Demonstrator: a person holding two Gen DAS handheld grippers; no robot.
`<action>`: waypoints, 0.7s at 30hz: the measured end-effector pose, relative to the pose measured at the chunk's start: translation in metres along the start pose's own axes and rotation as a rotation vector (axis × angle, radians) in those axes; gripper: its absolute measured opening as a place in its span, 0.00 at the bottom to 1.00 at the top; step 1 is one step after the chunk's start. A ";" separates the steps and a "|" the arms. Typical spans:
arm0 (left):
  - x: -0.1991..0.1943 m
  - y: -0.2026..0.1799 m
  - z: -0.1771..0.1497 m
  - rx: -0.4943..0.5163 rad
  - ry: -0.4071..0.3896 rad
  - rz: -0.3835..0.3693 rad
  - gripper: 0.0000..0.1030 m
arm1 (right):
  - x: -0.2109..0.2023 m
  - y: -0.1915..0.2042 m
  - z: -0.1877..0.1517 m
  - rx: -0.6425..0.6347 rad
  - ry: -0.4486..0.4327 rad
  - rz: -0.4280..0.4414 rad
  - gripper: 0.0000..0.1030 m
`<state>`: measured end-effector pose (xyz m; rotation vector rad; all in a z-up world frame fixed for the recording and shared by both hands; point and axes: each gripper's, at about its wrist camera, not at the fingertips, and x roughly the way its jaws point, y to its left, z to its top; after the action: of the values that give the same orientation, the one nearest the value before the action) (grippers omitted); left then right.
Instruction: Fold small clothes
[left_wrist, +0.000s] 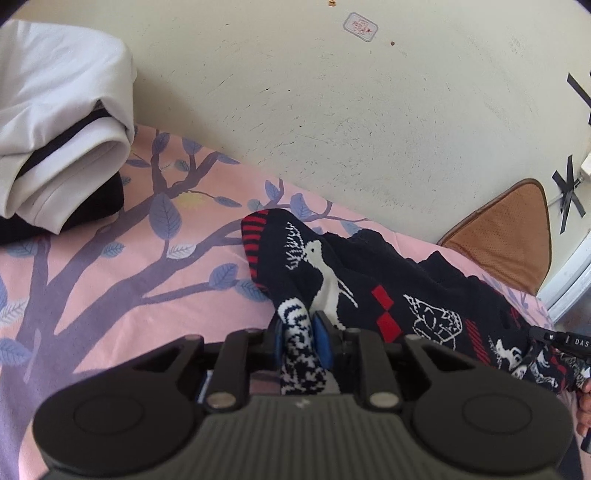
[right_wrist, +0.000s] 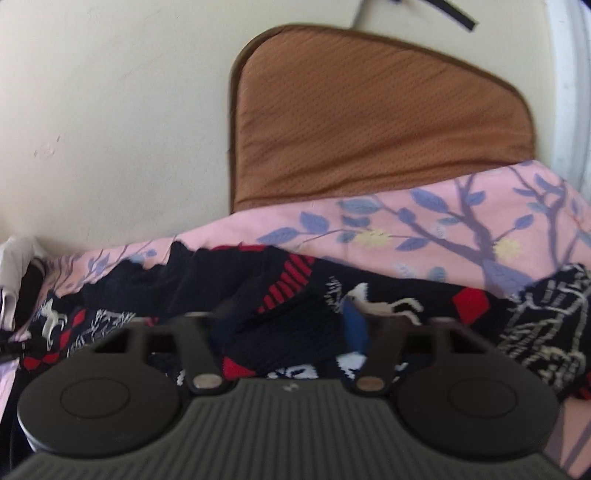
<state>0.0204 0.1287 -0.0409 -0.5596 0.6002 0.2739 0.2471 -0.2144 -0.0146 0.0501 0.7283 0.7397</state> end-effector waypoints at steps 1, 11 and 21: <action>0.000 0.002 0.000 -0.008 0.001 -0.007 0.17 | -0.005 0.003 0.004 0.003 -0.026 0.005 0.06; 0.000 0.001 0.000 -0.008 0.001 -0.007 0.18 | -0.125 -0.008 -0.026 -0.134 -0.312 0.173 0.06; 0.001 0.004 0.001 -0.013 0.003 -0.019 0.19 | -0.125 -0.010 -0.049 0.013 -0.180 -0.019 0.41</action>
<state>0.0200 0.1323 -0.0422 -0.5782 0.5964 0.2594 0.1594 -0.3106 0.0182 0.1196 0.5609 0.7027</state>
